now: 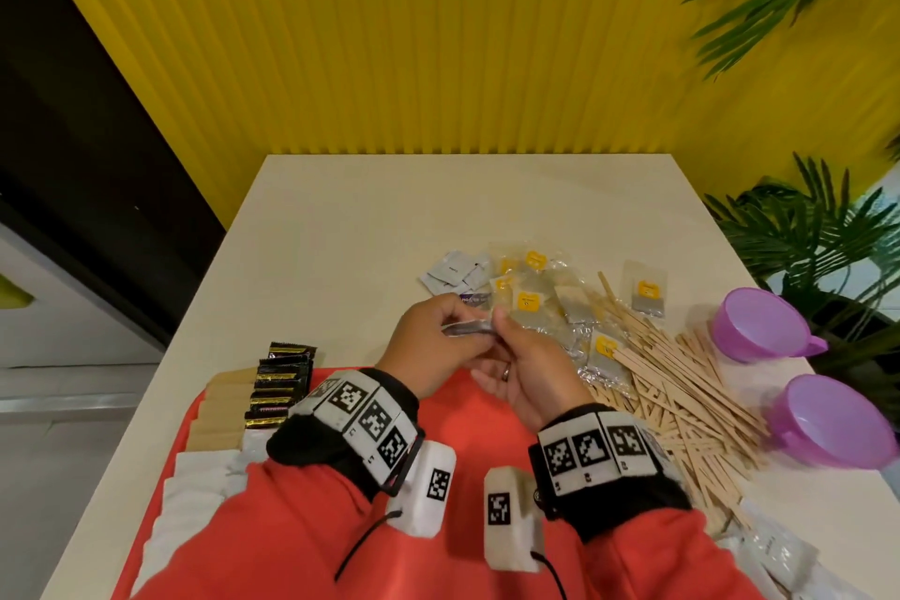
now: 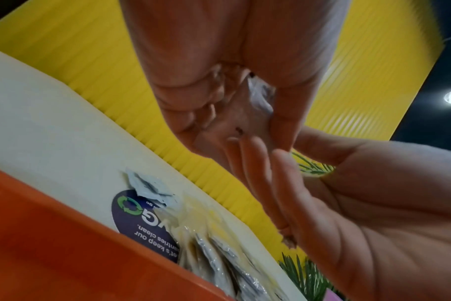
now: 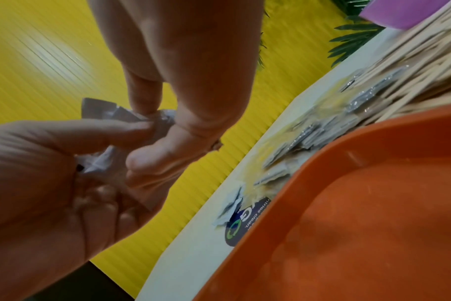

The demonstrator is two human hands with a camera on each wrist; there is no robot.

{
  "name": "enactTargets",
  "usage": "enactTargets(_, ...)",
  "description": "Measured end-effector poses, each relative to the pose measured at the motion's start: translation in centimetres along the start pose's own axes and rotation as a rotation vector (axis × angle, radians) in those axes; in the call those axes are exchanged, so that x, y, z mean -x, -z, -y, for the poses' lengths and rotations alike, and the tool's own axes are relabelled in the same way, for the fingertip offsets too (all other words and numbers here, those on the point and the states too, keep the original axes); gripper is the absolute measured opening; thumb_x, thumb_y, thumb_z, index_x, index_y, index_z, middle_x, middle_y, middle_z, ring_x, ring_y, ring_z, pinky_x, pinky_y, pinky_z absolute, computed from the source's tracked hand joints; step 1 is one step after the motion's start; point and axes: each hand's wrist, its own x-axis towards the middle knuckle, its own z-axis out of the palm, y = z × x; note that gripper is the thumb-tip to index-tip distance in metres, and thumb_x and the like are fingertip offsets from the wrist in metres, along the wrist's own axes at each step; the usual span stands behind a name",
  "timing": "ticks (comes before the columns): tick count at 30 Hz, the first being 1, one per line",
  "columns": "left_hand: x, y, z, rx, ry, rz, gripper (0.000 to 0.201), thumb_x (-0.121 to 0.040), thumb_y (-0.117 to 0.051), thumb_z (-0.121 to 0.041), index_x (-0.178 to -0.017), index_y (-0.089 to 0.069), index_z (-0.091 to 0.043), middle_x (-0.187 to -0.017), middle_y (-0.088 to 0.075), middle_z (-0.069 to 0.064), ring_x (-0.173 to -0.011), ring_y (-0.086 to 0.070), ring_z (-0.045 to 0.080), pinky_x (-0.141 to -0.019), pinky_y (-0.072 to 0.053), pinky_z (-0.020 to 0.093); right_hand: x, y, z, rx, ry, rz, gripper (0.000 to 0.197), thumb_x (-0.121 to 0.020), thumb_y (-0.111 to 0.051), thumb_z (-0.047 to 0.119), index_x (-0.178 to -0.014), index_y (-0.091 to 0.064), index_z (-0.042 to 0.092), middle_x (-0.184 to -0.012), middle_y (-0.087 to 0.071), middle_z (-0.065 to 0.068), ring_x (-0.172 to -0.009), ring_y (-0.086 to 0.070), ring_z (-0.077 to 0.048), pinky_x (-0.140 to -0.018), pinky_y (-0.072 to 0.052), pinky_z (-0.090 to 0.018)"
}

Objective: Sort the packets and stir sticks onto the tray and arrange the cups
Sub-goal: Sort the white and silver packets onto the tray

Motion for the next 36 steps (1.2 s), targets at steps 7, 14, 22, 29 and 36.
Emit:
enactTargets(7, 0.9, 1.0, -0.5, 0.133, 0.013, -0.012, 0.025, -0.086, -0.059, 0.002, -0.069, -0.058, -0.017, -0.065, -0.061, -0.006, -0.052, -0.054, -0.006, -0.054, -0.042, 0.008, 0.1, -0.2, -0.6, 0.05, -0.002, -0.087, 0.052, -0.092, -0.034, 0.055, -0.092, -0.064, 0.013, -0.083, -0.068, -0.007, -0.063, -0.066, -0.009, -0.044, -0.048, -0.015)
enactTargets(14, 0.7, 1.4, -1.1, 0.287, 0.08, -0.073, 0.025, -0.093, -0.049, -0.004, -0.071, -0.054, -0.014, -0.075, -0.052, 0.005, -0.068, -0.05, 0.014, -0.06, -0.044, 0.021, -0.2, 0.3, -0.8, 0.079, -0.004, -0.195, 0.036, -0.095, -0.046, 0.041, -0.091, -0.063, 0.009, -0.085, -0.068, -0.01, -0.052, -0.064, -0.008, -0.039, -0.046, -0.015)
enactTargets(22, -0.4, 1.7, 0.0, 0.065, 0.02, -0.132, 0.021, -0.091, -0.054, -0.003, -0.082, -0.057, -0.021, -0.078, -0.058, -0.006, -0.069, -0.052, 0.007, -0.061, -0.044, 0.014, -0.3, 1.1, -0.3, 0.245, 0.146, -0.189, 0.034, -0.084, -0.051, -0.014, -0.088, -0.057, 0.019, -0.081, -0.064, -0.006, -0.071, -0.059, -0.02, -0.071, -0.048, -0.036)
enactTargets(29, -1.0, -0.3, 1.5, -0.013, 0.114, -0.135, 0.032, -0.077, -0.073, -0.007, -0.062, -0.048, -0.019, -0.06, -0.044, -0.001, -0.057, -0.04, 0.013, -0.059, -0.035, 0.026, -0.6, 0.8, -0.3, 0.219, 0.146, -0.13, 0.023, -0.089, -0.057, 0.004, -0.101, -0.055, 0.025, -0.107, -0.061, -0.015, -0.096, -0.058, -0.027, -0.092, -0.046, -0.047)
enactTargets(36, -3.7, -0.7, 1.2, -0.173, 0.151, -0.011, 0.03, -0.082, -0.07, -0.023, -0.063, -0.048, -0.017, -0.063, -0.052, -0.003, -0.058, -0.048, 0.01, -0.055, -0.041, 0.019, -0.8, 2.5, -1.5, 0.338, 0.146, -0.226, 0.035, -0.075, -0.067, -0.008, -0.087, -0.056, 0.023, -0.103, -0.065, -0.016, -0.099, -0.062, -0.035, -0.091, -0.048, -0.056)
